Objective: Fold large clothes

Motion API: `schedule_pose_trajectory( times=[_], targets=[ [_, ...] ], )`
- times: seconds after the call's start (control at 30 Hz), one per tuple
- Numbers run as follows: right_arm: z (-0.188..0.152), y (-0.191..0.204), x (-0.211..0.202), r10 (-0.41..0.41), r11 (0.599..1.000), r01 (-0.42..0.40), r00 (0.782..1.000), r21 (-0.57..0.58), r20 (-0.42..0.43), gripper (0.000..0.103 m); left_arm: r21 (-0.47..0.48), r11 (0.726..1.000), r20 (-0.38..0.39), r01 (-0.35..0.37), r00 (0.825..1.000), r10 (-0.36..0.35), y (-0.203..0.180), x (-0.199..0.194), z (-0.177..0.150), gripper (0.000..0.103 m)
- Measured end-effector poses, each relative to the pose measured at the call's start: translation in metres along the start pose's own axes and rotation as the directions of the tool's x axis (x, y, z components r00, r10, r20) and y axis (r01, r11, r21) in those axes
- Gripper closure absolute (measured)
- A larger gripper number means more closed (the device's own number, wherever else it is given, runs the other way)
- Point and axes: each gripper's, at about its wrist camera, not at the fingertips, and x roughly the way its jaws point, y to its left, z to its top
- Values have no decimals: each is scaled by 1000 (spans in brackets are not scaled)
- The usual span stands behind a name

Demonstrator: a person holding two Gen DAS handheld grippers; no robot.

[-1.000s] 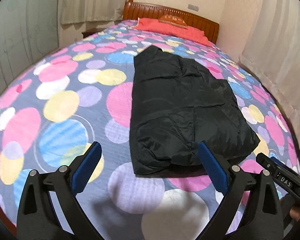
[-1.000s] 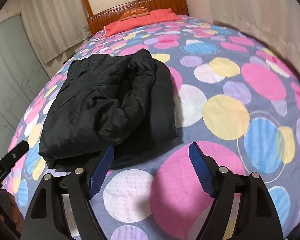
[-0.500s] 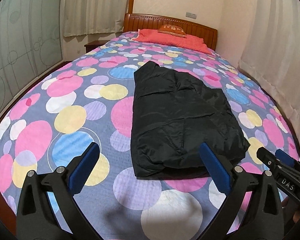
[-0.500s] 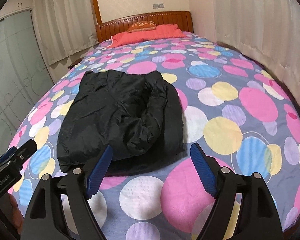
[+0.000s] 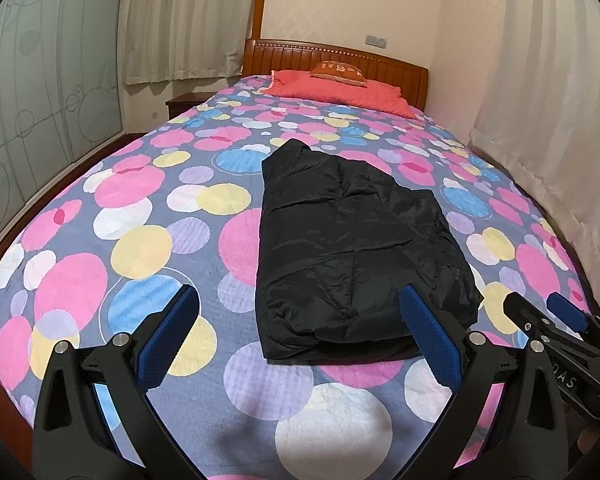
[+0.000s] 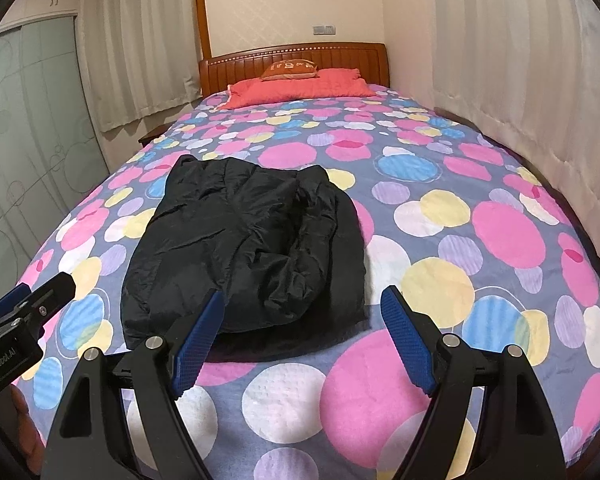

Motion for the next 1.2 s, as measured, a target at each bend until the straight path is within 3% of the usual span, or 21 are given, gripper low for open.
schedule_pose_trajectory(
  times=[1.2],
  targets=[
    [-3, 8, 3, 3, 1000, -3, 1000, -3, -9, 24, -1, 1000, -3, 1, 1000, -1, 0, 0, -1, 3]
  ],
)
